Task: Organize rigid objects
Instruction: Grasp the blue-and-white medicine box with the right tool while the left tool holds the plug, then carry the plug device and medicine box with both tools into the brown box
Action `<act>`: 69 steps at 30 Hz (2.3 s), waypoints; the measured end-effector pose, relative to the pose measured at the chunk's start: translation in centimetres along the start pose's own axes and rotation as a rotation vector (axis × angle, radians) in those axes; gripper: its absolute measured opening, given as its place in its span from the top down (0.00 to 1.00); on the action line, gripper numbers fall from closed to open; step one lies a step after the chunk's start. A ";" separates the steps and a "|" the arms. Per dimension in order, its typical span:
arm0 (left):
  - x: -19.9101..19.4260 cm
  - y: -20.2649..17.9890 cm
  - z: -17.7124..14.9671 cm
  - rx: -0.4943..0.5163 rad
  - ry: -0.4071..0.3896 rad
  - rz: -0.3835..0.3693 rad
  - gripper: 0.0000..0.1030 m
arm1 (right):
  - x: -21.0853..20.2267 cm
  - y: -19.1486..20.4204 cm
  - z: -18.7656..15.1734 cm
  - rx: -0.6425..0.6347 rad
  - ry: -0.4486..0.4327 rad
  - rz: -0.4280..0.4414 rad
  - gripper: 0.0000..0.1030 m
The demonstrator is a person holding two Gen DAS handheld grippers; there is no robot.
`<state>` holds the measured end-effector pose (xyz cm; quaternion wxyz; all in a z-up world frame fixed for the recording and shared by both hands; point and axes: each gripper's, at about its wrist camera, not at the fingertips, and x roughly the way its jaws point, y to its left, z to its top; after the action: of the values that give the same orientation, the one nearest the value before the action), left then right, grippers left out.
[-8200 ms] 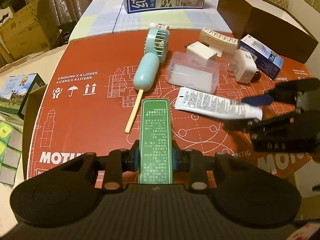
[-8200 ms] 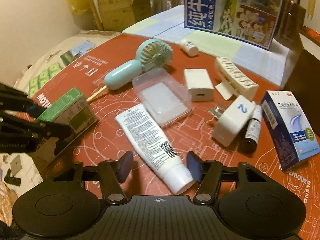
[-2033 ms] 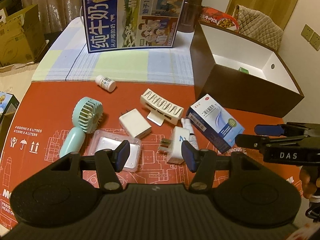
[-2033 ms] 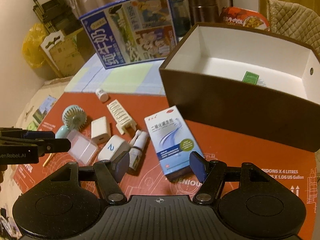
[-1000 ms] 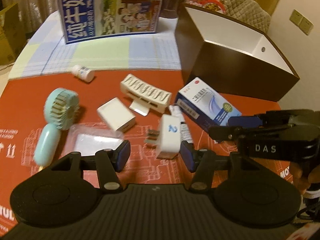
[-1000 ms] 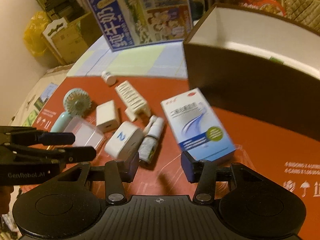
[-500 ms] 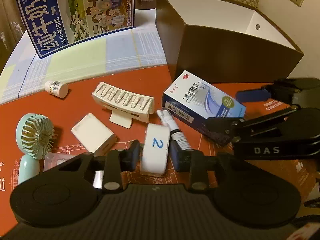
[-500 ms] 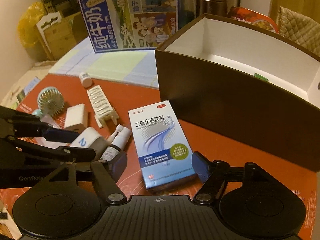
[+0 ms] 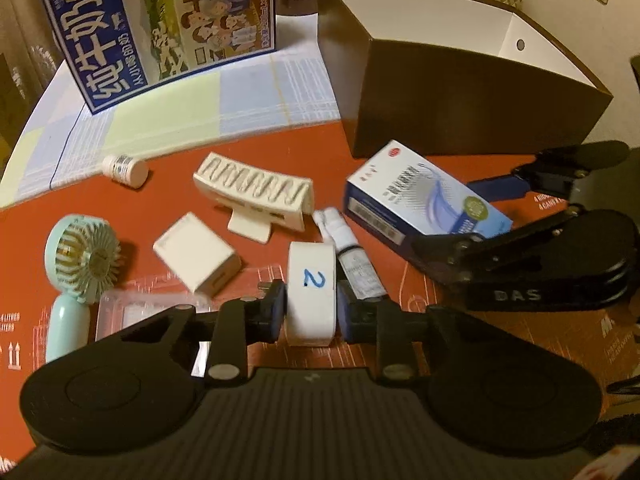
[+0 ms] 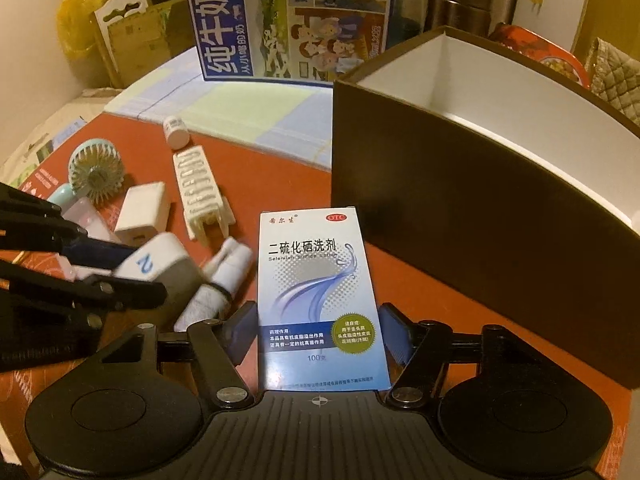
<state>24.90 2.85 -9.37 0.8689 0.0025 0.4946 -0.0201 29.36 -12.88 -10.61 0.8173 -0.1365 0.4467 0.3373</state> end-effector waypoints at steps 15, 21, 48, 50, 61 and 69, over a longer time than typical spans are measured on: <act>-0.1 -0.8 -0.1 0.007 0.014 0.012 0.78 | -1.4 0.6 -1.8 0.022 0.054 0.000 0.38; 0.0 -0.9 -0.2 0.016 0.015 0.019 0.78 | -0.5 0.6 -1.3 0.028 0.060 -0.011 0.38; -3.2 -0.9 -0.2 -0.028 -0.025 0.015 0.78 | -5.5 -2.6 -2.3 0.149 -0.043 -0.016 0.41; -3.7 -0.9 0.0 -0.028 -0.035 0.016 0.78 | -6.0 -3.0 -2.3 0.160 -0.050 -0.016 0.41; -7.0 -2.1 2.1 -0.006 -0.115 0.002 0.78 | -9.1 -4.8 -1.9 0.203 -0.087 -0.021 0.41; -8.5 -3.4 4.4 0.021 -0.178 -0.027 0.78 | -11.7 -6.3 -1.1 0.234 -0.125 -0.041 0.41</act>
<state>24.24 -0.43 0.27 0.9089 0.0031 0.4152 -0.0374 28.54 -23.11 -2.08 0.8606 -0.0282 0.4283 0.2740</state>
